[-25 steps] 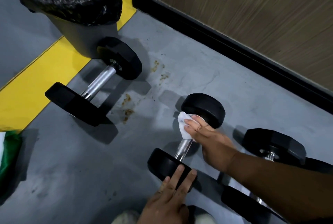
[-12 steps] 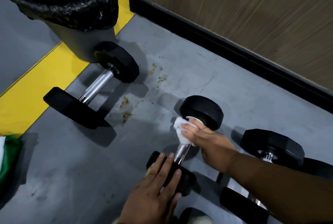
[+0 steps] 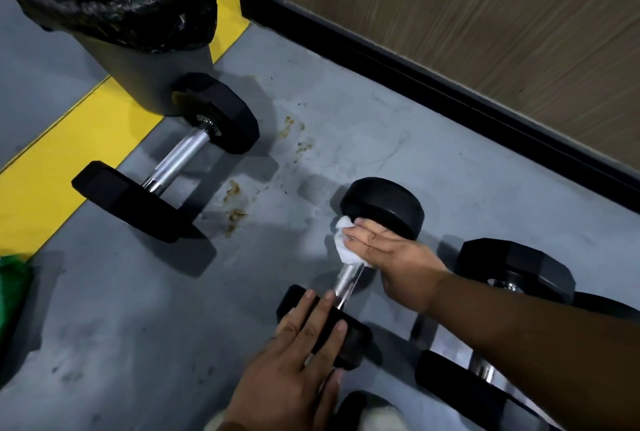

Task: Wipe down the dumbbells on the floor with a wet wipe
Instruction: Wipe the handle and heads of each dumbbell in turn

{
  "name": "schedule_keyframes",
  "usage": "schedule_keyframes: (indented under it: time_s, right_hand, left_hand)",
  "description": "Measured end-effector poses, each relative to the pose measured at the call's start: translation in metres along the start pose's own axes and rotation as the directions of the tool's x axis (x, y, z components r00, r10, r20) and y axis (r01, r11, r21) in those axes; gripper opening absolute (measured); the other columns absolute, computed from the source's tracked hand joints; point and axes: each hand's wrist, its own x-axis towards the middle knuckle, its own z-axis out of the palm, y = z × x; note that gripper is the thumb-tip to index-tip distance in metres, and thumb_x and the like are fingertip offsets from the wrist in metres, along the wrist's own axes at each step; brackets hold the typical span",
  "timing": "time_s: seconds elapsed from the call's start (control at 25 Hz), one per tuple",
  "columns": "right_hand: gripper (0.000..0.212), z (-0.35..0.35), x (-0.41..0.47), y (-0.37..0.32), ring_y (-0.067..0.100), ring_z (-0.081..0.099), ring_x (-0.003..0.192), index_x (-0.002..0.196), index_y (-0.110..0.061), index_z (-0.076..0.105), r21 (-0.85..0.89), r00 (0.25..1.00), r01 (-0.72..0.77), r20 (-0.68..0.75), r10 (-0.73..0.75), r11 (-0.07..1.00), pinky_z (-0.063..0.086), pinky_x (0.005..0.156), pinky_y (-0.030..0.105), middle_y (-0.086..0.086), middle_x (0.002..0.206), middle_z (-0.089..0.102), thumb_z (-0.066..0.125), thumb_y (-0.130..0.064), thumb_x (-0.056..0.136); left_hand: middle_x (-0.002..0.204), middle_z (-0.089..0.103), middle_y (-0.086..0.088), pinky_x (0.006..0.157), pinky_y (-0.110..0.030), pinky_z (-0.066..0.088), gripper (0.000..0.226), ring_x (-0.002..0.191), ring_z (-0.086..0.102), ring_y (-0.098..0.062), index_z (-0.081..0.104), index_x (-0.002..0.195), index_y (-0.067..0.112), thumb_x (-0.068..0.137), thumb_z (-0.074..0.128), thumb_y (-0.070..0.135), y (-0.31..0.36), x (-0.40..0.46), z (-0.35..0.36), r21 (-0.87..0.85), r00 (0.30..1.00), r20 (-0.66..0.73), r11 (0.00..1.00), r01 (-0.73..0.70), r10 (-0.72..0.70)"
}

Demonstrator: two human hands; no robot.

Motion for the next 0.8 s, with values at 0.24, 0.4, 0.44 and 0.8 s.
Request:
schedule_keyframes:
  time_s: [0.24, 0.4, 0.44, 0.8]
  right_hand:
    - [0.066, 0.020, -0.024, -0.045, 0.020, 0.015, 0.156, 0.155, -0.030, 0.036, 0.001, 0.972, 0.180, 0.156, -0.178, 0.984, 0.060, 0.084, 0.036, -0.015, 0.166, 0.023, 0.059, -0.014, 0.095]
    - [0.090, 0.002, -0.011, -0.007, 0.010, 0.021, 0.154, 0.150, -0.037, 0.040, -0.029, 0.999, 0.038, 0.035, -0.037, 0.999, 0.060, 0.090, 0.038, -0.018, 0.162, 0.033, 0.047, 0.009, 0.073]
    - [0.095, 0.001, -0.010, -0.003, 0.008, 0.019, 0.154, 0.150, -0.036, 0.040, -0.035, 0.999, -0.030, 0.011, 0.031, 0.999, 0.061, 0.088, 0.040, -0.019, 0.162, 0.032, 0.044, 0.010, 0.067]
    - [0.064, 0.004, -0.022, -0.023, 0.023, 0.028, 0.152, 0.150, -0.025, 0.047, -0.099, 0.980, 0.183, 0.091, -0.174, 0.978, 0.058, 0.083, 0.033, -0.006, 0.160, 0.040, 0.050, -0.006, 0.088]
  left_hand:
    - [0.154, 0.044, -0.015, 0.093, -0.043, 0.057, 0.054, 0.144, 0.042, -0.033, 0.054, 0.139, 0.017, 0.089, 0.063, 0.037, 0.005, 0.001, 0.000, 0.001, 1.000, 0.001, 1.000, 0.015, -0.015]
    - [0.155, 0.044, -0.015, 0.094, -0.045, 0.056, 0.054, 0.144, 0.041, -0.034, 0.053, 0.140, 0.016, 0.091, 0.063, 0.036, 0.007, 0.002, 0.000, -0.003, 1.000, 0.005, 1.000, 0.000, 0.000]
    - [0.155, 0.043, -0.016, 0.095, -0.046, 0.056, 0.053, 0.144, 0.040, -0.035, 0.052, 0.140, 0.015, 0.091, 0.062, 0.035, 0.006, 0.002, 0.000, -0.005, 1.000, 0.005, 1.000, -0.004, 0.004]
    - [0.154, 0.044, -0.016, 0.095, -0.048, 0.055, 0.055, 0.145, 0.040, -0.035, 0.052, 0.140, 0.015, 0.089, 0.064, 0.032, 0.012, 0.003, 0.004, 0.016, 1.000, 0.001, 1.000, 0.003, -0.003]
